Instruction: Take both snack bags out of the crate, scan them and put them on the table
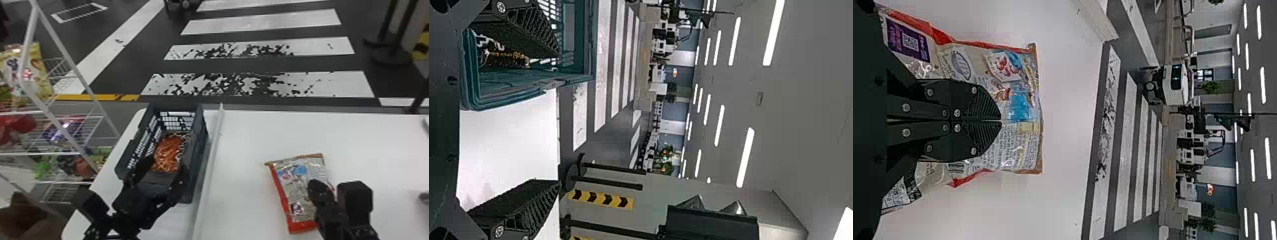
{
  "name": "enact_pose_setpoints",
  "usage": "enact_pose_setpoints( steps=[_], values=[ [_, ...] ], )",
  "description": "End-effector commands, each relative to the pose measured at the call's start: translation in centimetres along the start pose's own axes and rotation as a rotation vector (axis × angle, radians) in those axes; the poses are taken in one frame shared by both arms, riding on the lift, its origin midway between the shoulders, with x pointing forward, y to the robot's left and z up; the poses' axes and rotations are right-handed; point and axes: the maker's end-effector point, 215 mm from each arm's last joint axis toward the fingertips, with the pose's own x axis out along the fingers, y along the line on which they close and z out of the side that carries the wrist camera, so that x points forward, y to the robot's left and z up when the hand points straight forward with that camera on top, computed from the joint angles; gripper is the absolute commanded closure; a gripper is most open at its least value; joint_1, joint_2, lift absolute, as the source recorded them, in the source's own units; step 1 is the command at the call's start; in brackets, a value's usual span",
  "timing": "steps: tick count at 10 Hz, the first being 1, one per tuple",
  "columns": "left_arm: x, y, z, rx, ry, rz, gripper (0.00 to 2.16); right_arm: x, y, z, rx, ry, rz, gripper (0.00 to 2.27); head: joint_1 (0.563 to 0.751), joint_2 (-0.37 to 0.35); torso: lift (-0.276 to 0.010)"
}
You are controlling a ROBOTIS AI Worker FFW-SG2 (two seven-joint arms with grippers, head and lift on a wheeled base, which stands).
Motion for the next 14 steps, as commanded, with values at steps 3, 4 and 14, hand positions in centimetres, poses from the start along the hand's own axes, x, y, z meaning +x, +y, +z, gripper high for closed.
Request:
enact_pose_setpoints(
  steps=[3,4,14],
  values=[
    [0.1,-0.1,-0.4,-0.002,0.007,-0.001,0.10,-0.6,0.0,-1.9,0.019,0.031,-0.009,2.26,0.695,0.237,-0.092],
    [0.2,-0.2,-0.5,-0.005,0.008,-0.003,0.10,-0.6,0.1,-1.9,0.022,0.032,-0.009,2.26,0.695,0.236,-0.092],
    [0.2,-0.1,-0.9,-0.007,0.013,-0.001,0.10,-2.7,-4.2,2.3,0.125,-0.028,-0.088,2.26,0.695,0.204,-0.092]
  ],
)
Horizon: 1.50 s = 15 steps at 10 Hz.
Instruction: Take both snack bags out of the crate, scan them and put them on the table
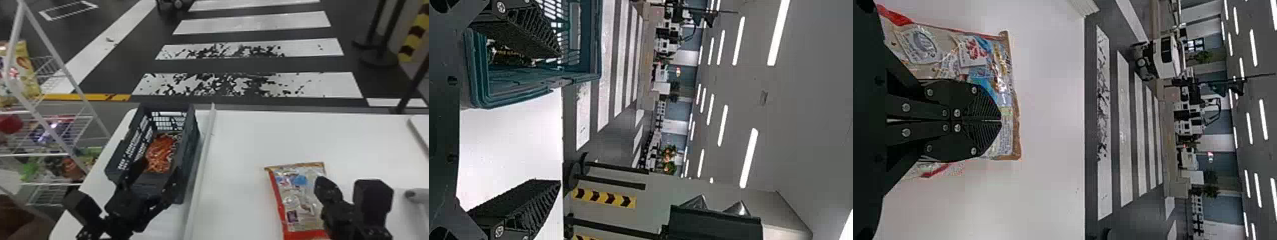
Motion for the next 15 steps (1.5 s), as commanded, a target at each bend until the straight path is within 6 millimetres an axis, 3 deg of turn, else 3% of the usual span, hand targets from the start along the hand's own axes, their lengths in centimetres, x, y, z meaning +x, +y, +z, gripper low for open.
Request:
enact_pose_setpoints(
  steps=[1,3,5,12,15],
  values=[
    [0.0,0.0,-0.1,0.000,0.002,0.001,0.10,-0.1,-2.5,-0.1,-0.006,0.013,-0.049,2.26,0.695,0.193,-0.092],
    [0.2,0.0,0.1,0.000,-0.003,0.000,0.10,-0.8,-5.8,-3.0,-0.001,0.082,-0.108,2.26,0.695,0.149,-0.092],
    [0.3,-0.1,-0.1,-0.003,-0.001,-0.003,0.10,-1.6,-7.3,-5.2,0.002,0.124,-0.135,2.26,0.695,0.115,-0.092],
    [0.2,-0.2,-0.5,-0.005,0.005,0.001,0.10,-3.0,-6.8,-8.4,0.004,0.212,-0.127,2.26,0.695,0.093,-0.092],
    [0.2,-0.4,-0.6,-0.006,0.007,-0.003,0.10,-3.7,-6.4,-8.9,0.012,0.241,-0.118,2.26,0.695,0.100,-0.092]
  ],
)
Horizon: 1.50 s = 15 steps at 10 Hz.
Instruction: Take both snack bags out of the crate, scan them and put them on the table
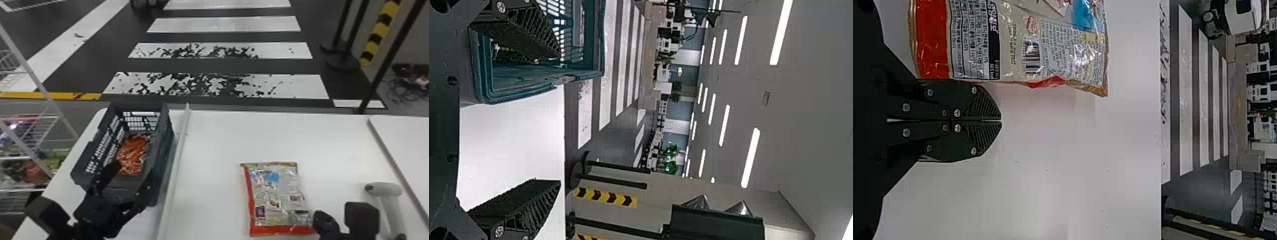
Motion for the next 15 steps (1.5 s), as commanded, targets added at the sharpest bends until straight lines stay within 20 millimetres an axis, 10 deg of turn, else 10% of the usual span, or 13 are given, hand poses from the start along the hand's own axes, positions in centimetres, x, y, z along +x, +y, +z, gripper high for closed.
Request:
enact_pose_setpoints(
  steps=[1,6,15],
  values=[
    [0.0,-0.1,-0.1,-0.001,0.001,-0.002,0.10,-0.2,0.0,0.1,0.002,0.000,-0.001,2.26,0.695,0.101,-0.092],
    [-0.2,-0.2,-0.1,0.002,0.004,-0.005,0.10,-0.8,2.3,5.3,-0.016,-0.128,0.034,2.26,0.695,0.102,-0.092],
    [-0.1,0.0,-0.3,0.000,0.006,-0.002,0.10,-0.4,5.5,1.9,-0.048,-0.052,0.080,2.26,0.695,0.177,-0.092]
  ],
)
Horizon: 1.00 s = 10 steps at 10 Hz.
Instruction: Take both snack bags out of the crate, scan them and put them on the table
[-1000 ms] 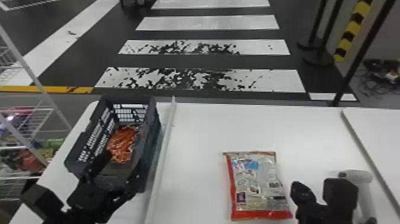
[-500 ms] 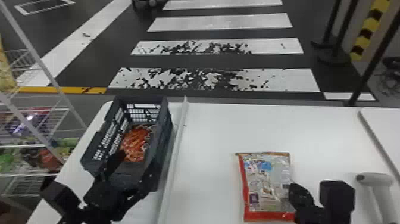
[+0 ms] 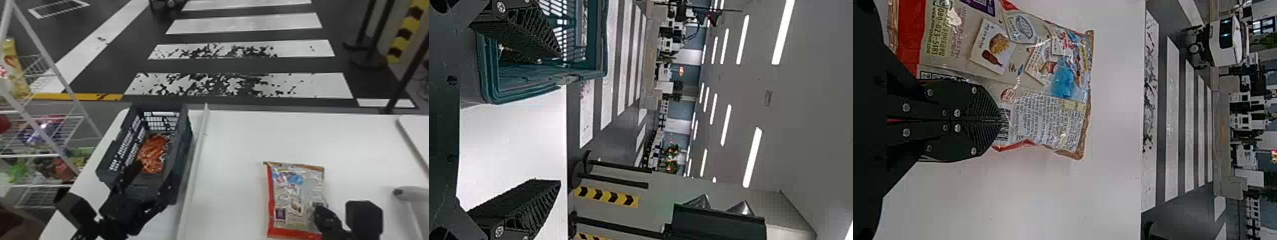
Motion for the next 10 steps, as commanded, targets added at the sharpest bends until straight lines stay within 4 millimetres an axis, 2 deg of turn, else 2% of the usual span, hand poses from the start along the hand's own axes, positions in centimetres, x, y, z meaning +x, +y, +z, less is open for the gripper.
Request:
enact_pose_setpoints(
  steps=[1,3,4,5,6,8,9,10],
  values=[
    [0.0,0.0,0.0,0.000,0.000,0.000,0.10,0.0,0.1,1.1,0.001,-0.027,0.001,2.26,0.695,0.177,-0.092],
    [0.0,0.0,0.0,0.002,0.001,-0.001,0.10,-0.4,0.0,3.9,0.003,-0.079,0.001,2.26,0.695,0.177,-0.092],
    [0.0,0.1,0.0,0.002,0.000,0.000,0.10,-0.6,-0.2,4.6,0.004,-0.091,-0.002,2.26,0.695,0.175,-0.092],
    [0.0,0.2,0.1,0.003,0.000,0.001,0.10,-0.8,-0.8,5.5,0.006,-0.111,-0.013,2.26,0.695,0.173,-0.092],
    [-0.1,0.2,0.0,0.002,0.001,0.003,0.10,-1.0,-3.0,6.4,0.011,-0.141,-0.057,2.10,0.695,0.171,-0.092],
    [-0.1,0.4,0.1,0.005,0.001,0.004,0.10,-1.7,-7.7,7.3,0.031,-0.180,-0.140,0.62,0.695,0.128,-0.092],
    [-0.2,0.4,0.0,0.005,0.002,0.005,0.10,-2.1,-10.0,7.1,0.044,-0.180,-0.175,0.11,0.695,0.093,-0.092],
    [-0.2,0.4,0.0,0.004,0.002,0.006,0.10,-2.8,-12.0,7.2,0.055,-0.185,-0.208,0.06,0.695,0.075,-0.092]
  ],
)
